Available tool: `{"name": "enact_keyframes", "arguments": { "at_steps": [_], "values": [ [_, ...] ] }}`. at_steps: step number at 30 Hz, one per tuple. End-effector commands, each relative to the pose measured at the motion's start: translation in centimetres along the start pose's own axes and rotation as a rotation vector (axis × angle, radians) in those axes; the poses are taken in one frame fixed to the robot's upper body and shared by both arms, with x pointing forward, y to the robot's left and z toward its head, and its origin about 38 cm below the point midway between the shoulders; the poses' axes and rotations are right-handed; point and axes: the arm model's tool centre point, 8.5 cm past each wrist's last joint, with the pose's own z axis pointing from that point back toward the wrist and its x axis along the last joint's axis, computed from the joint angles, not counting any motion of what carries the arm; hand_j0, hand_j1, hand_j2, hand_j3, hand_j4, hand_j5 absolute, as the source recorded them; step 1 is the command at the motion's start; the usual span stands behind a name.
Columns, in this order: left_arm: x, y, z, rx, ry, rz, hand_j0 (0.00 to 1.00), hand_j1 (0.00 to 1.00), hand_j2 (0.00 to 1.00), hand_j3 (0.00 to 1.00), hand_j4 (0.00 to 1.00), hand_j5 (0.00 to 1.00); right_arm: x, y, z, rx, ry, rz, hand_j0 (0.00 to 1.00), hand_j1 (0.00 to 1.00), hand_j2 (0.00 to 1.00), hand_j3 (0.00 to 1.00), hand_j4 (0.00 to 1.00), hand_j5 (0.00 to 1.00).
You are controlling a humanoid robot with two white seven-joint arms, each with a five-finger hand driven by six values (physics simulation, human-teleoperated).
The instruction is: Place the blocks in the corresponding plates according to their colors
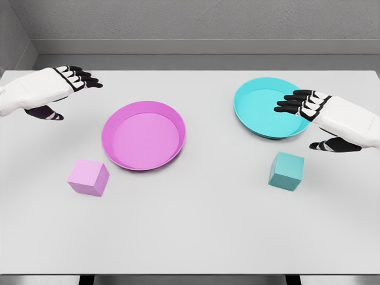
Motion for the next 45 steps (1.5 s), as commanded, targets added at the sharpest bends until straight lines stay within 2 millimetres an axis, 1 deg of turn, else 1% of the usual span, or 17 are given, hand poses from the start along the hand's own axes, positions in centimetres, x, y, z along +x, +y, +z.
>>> {"name": "enact_keyframes", "arguments": {
  "at_steps": [1, 4, 6, 7, 9, 10, 12, 14, 18, 23, 25, 27, 29, 33, 38, 39, 45],
  "values": [
    [0.0, 0.1, 0.1, 0.002, 0.001, 0.003, 1.00, 1.00, 1.00, 1.00, 1.00, 1.00, 0.0, 0.0, 0.0, -0.001, -0.001, -0.005, 1.00, 1.00, 1.00, 1.00, 1.00, 1.00],
    [0.0, 0.0, 0.1, 0.000, 0.000, 0.003, 1.00, 1.00, 1.00, 1.00, 1.00, 1.00, -0.1, -0.2, 0.2, -0.002, 0.004, -0.003, 1.00, 1.00, 1.00, 1.00, 1.00, 1.00],
    [0.9, -0.4, 0.6, -0.044, -0.021, -0.014, 1.00, 1.00, 1.00, 1.00, 1.00, 1.00, -0.2, -0.1, 0.2, 0.003, 0.007, -0.006, 1.00, 1.00, 1.00, 1.00, 1.00, 1.00],
    [1.8, -0.8, 0.9, -0.065, -0.046, -0.024, 1.00, 1.00, 1.00, 1.00, 1.00, 1.00, -0.3, 0.1, 0.3, 0.016, 0.012, -0.003, 1.00, 1.00, 1.00, 1.00, 1.00, 1.00],
    [1.5, -1.0, 2.2, -0.097, -0.031, -0.037, 1.00, 1.00, 1.00, 1.00, 1.00, 1.00, -0.4, 1.6, 0.4, 0.161, 0.014, -0.007, 1.00, 1.00, 1.00, 1.00, 1.00, 1.00],
    [1.8, -1.3, 2.4, -0.109, -0.038, -0.040, 1.00, 1.00, 1.00, 1.00, 1.00, 1.00, -0.4, 2.1, 0.5, 0.209, 0.014, -0.008, 1.00, 1.00, 1.00, 1.00, 1.00, 1.00],
    [2.1, -1.4, 4.1, -0.172, -0.037, -0.071, 1.00, 1.00, 1.00, 1.00, 1.00, 1.00, -0.3, 2.7, 0.6, 0.273, 0.013, -0.009, 1.00, 1.00, 1.00, 1.00, 1.00, 1.00],
    [2.0, -1.5, 4.8, -0.193, -0.031, -0.079, 1.00, 1.00, 1.00, 1.00, 1.00, 1.00, -0.2, 3.6, 0.7, 0.340, 0.006, -0.018, 1.00, 1.00, 1.00, 1.00, 1.00, 1.00],
    [2.4, -2.6, 5.5, -0.233, -0.037, -0.071, 1.00, 1.00, 1.00, 1.00, 1.00, 1.00, 0.0, 3.8, 0.6, 0.352, 0.001, -0.019, 1.00, 1.00, 1.00, 1.00, 1.00, 1.00],
    [3.0, -4.1, 5.4, -0.287, -0.053, -0.064, 1.00, 1.00, 1.00, 1.00, 1.00, 1.00, 0.6, 5.5, 0.2, 0.394, -0.025, -0.046, 1.00, 1.00, 1.00, 1.00, 1.00, 1.00],
    [3.4, -4.9, 5.3, -0.304, -0.060, -0.064, 1.00, 1.00, 1.00, 1.00, 1.00, 1.00, 0.7, 5.6, 0.2, 0.396, -0.028, -0.047, 1.00, 1.00, 1.00, 1.00, 1.00, 1.00],
    [3.8, -5.1, 5.0, -0.303, -0.071, -0.063, 1.00, 1.00, 1.00, 1.00, 1.00, 1.00, 0.7, 5.3, -0.5, 0.430, -0.044, -0.020, 1.00, 1.00, 1.00, 1.00, 1.00, 1.00],
    [4.5, -5.8, 4.6, -0.302, -0.090, -0.049, 1.00, 1.00, 1.00, 1.00, 1.00, 1.00, 0.6, 5.5, -1.2, 0.456, -0.058, -0.013, 1.00, 1.00, 1.00, 1.00, 1.00, 1.00],
    [5.8, -6.0, 3.6, -0.286, -0.131, -0.044, 1.00, 1.00, 1.00, 1.00, 1.00, 1.00, 0.0, 6.3, -0.8, 0.510, -0.040, -0.023, 1.00, 1.00, 1.00, 1.00, 1.00, 1.00],
    [6.7, -6.0, 3.0, -0.274, -0.160, -0.042, 1.00, 1.00, 1.00, 1.00, 1.00, 1.00, -0.4, 5.6, -1.0, 0.515, -0.034, -0.008, 1.00, 1.00, 1.00, 1.00, 1.00, 1.00],
    [6.8, -6.1, 3.0, -0.277, -0.161, -0.043, 1.00, 1.00, 1.00, 1.00, 1.00, 1.00, -0.5, 5.2, -1.1, 0.509, -0.033, 0.001, 1.00, 1.00, 1.00, 1.00, 1.00, 1.00],
    [7.0, -6.4, 3.2, -0.297, -0.163, -0.065, 1.00, 1.00, 1.00, 1.00, 1.00, 1.00, -0.6, 4.8, -1.3, 0.503, -0.032, 0.010, 1.00, 1.00, 1.00, 1.00, 1.00, 1.00]
  ]
}}
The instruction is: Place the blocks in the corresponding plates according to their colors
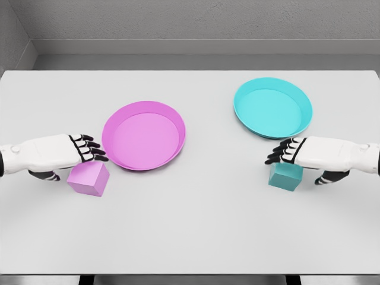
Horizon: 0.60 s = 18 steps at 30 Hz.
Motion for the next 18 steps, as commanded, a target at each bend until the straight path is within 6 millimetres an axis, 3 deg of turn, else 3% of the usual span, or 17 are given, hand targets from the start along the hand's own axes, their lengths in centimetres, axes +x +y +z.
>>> {"name": "enact_keyframes", "arguments": {
  "at_steps": [1, 6, 18],
  "values": [
    [0.0, 0.0, 0.1, -0.003, 0.002, -0.004, 1.00, 1.00, 1.00, 1.00, 1.00, 1.00, 0.0, 0.1, -0.1, 0.002, -0.003, -0.007, 1.00, 1.00, 1.00, 1.00, 1.00, 1.00],
    [0.3, -0.2, -0.1, -0.007, -0.006, -0.009, 1.00, 1.00, 1.00, 1.00, 1.00, 1.00, 0.1, -0.2, -2.0, 0.011, -0.039, -0.005, 1.00, 1.00, 1.00, 1.00, 1.00, 1.00],
    [0.4, 0.3, 0.1, 0.013, -0.007, -0.008, 1.00, 1.00, 1.00, 1.00, 1.00, 1.00, -0.2, 0.7, -2.2, 0.032, -0.035, -0.026, 1.00, 1.00, 1.00, 1.00, 1.00, 1.00]
  ]
}}
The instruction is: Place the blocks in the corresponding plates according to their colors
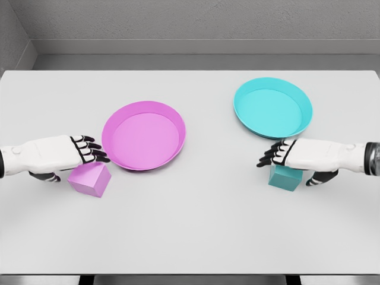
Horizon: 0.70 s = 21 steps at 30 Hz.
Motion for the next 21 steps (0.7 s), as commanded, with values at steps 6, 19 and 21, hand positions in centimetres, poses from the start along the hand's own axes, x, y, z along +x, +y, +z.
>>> {"name": "enact_keyframes", "arguments": {
  "at_steps": [6, 19, 21],
  "values": [
    [0.7, 0.6, 0.1, 0.012, -0.018, -0.012, 1.00, 1.00, 1.00, 1.00, 1.00, 1.00, 0.0, 0.4, -0.1, 0.008, -0.005, -0.013, 0.95, 0.95, 0.95, 0.95, 0.95, 0.95],
    [2.1, 0.6, -0.1, 0.009, -0.054, -0.025, 1.00, 1.00, 1.00, 1.00, 1.00, 1.00, 0.0, 0.4, -0.1, 0.017, 0.003, -0.002, 0.63, 0.63, 0.63, 0.63, 0.63, 0.63],
    [2.2, 0.7, -0.2, 0.014, -0.058, -0.025, 1.00, 1.00, 1.00, 1.00, 1.00, 1.00, -0.1, 0.3, 0.0, 0.018, 0.006, 0.000, 0.63, 0.63, 0.63, 0.63, 0.63, 0.63]
  ]
}}
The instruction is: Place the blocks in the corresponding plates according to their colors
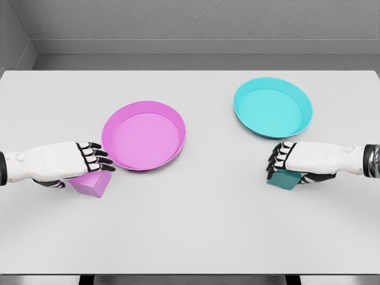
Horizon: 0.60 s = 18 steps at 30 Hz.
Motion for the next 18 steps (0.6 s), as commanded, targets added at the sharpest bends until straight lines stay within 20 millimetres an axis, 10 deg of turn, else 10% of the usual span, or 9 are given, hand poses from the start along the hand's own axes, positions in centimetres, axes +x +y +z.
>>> {"name": "enact_keyframes", "arguments": {
  "at_steps": [1, 18],
  "values": [
    [0.2, 0.1, -0.2, 0.008, -0.007, 0.002, 1.00, 1.00, 1.00, 1.00, 1.00, 1.00, 0.0, 0.0, 0.1, 0.001, 0.003, 0.002, 0.63, 0.63, 0.63, 0.63, 0.63, 0.63],
    [0.3, -0.5, -0.8, -0.028, 0.002, -0.036, 0.91, 0.91, 0.91, 0.91, 0.91, 0.91, -0.5, -2.2, 0.7, -0.029, 0.021, 0.044, 0.57, 0.57, 0.57, 0.57, 0.57, 0.57]
  ]
}}
